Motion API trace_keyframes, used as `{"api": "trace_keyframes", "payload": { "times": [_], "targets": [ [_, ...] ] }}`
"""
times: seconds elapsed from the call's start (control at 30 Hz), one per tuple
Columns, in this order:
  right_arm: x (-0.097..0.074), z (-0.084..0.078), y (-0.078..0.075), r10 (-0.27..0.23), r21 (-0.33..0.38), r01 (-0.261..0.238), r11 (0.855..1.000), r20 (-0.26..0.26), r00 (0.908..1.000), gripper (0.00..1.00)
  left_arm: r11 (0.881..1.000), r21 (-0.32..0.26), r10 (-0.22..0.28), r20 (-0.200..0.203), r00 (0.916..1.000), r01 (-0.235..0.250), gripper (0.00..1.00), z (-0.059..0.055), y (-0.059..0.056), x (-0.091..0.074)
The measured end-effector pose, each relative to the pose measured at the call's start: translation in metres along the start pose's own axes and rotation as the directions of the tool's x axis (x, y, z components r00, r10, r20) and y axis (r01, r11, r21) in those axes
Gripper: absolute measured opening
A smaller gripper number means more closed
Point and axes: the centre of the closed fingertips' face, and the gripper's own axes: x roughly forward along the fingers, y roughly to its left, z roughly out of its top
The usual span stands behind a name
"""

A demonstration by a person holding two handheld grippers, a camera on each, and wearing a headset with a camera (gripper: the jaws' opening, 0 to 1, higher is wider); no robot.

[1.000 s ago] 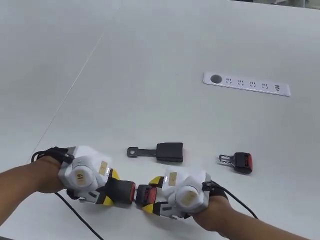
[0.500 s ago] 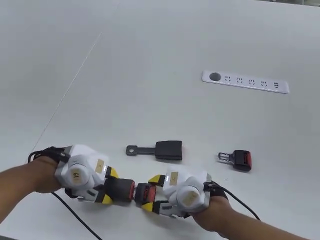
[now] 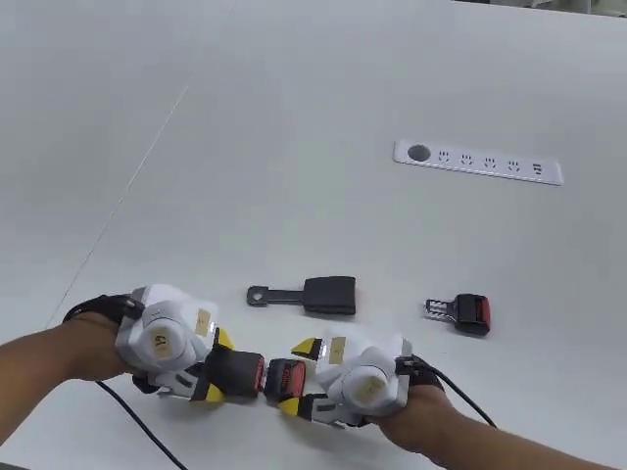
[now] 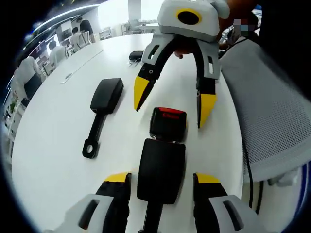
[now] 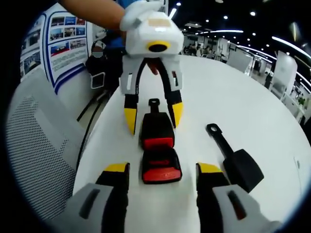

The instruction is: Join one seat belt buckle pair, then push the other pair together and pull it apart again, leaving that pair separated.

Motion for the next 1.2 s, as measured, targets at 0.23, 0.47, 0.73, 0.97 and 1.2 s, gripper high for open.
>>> {"api": "trace_keyframes", "payload": {
  "times": [0.23,0.47,0.73,0.97,1.2],
  "targets": [
    [-0.029,-0.001,-0.013,-0.098,0.058,0.097,0.994,0.021,0.9949,0.69,0.992,-0.083,0.101,0.12,0.9876,-0.091,0.79,0.033,0.008,-0.016],
    [-0.075,-0.013,-0.021,-0.156,0.089,0.152,0.984,0.04,0.9869,0.72,0.984,-0.099,0.167,0.194,0.9665,-0.15,0.87,0.068,0.017,-0.032],
    [-0.141,-0.043,-0.059,-0.239,0.105,0.235,0.966,0.033,0.9703,0.73,0.982,-0.098,0.18,0.228,0.9569,-0.162,0.87,0.103,0.027,-0.033],
    [-0.173,-0.071,-0.087,-0.234,0.136,0.231,0.963,0.007,0.9721,0.74,0.984,-0.071,0.174,0.22,0.9599,-0.162,0.87,0.122,0.046,-0.023],
    [-0.188,-0.091,-0.113,-0.222,0.147,0.221,0.964,-0.009,0.9749,0.75,0.987,-0.053,0.16,0.2,0.9668,-0.152,0.86,0.136,0.064,-0.01]
  ]
}}
